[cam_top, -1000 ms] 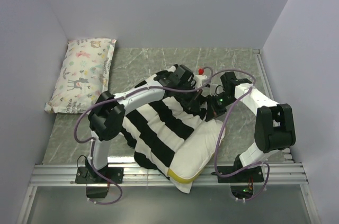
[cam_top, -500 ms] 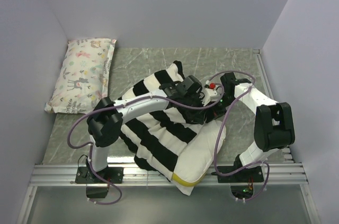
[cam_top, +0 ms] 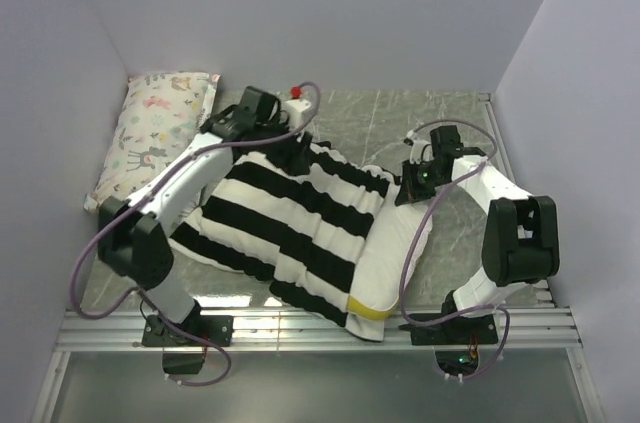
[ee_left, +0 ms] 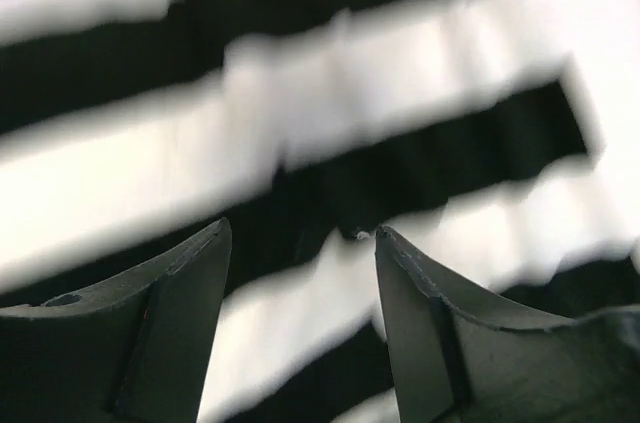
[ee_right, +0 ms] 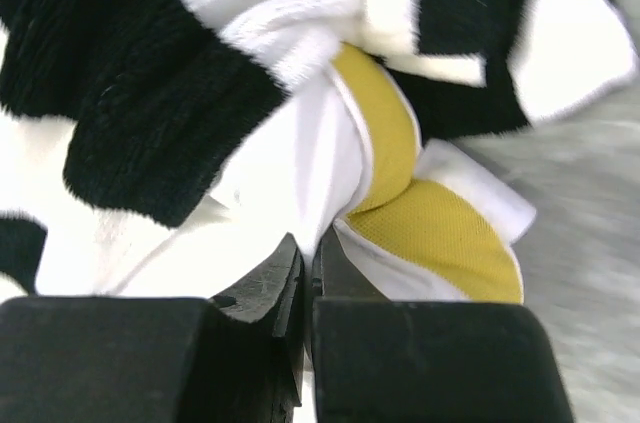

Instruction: Put the pillow into the pillowcase

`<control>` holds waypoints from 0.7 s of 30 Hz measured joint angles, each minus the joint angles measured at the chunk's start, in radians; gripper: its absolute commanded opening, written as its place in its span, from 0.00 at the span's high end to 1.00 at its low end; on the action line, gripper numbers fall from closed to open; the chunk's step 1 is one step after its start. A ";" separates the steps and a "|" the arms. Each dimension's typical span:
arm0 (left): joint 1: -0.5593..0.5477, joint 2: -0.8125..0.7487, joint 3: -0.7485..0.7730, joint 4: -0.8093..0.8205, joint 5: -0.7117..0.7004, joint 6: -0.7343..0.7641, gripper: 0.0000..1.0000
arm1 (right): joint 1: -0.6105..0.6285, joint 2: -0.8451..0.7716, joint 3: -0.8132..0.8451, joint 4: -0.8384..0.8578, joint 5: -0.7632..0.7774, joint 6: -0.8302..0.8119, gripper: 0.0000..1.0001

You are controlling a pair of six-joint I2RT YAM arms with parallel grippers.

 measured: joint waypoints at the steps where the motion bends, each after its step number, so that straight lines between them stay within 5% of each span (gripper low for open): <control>1: 0.022 -0.039 -0.055 -0.005 -0.017 0.016 0.36 | -0.016 -0.003 0.000 0.011 0.019 0.010 1.00; 6: 0.009 -0.086 -0.222 -0.061 -0.036 0.051 0.37 | -0.083 -0.012 -0.002 0.061 0.132 0.064 1.00; 13: -0.012 0.259 -0.101 -0.040 -0.056 0.006 0.42 | -0.091 0.045 0.048 0.073 0.240 0.106 0.98; 17: -0.046 0.352 0.063 -0.033 -0.113 -0.021 0.36 | -0.112 0.152 0.181 0.054 0.275 0.091 0.60; 18: -0.059 0.352 0.087 -0.022 -0.130 -0.026 0.35 | -0.122 0.169 0.212 0.046 0.279 0.076 0.38; 19: -0.071 0.352 0.107 -0.012 -0.143 -0.030 0.35 | -0.130 0.177 0.236 0.037 0.280 0.063 0.26; 21: -0.086 0.349 0.141 0.017 -0.166 -0.037 0.32 | -0.143 0.173 0.261 0.014 0.281 0.023 0.14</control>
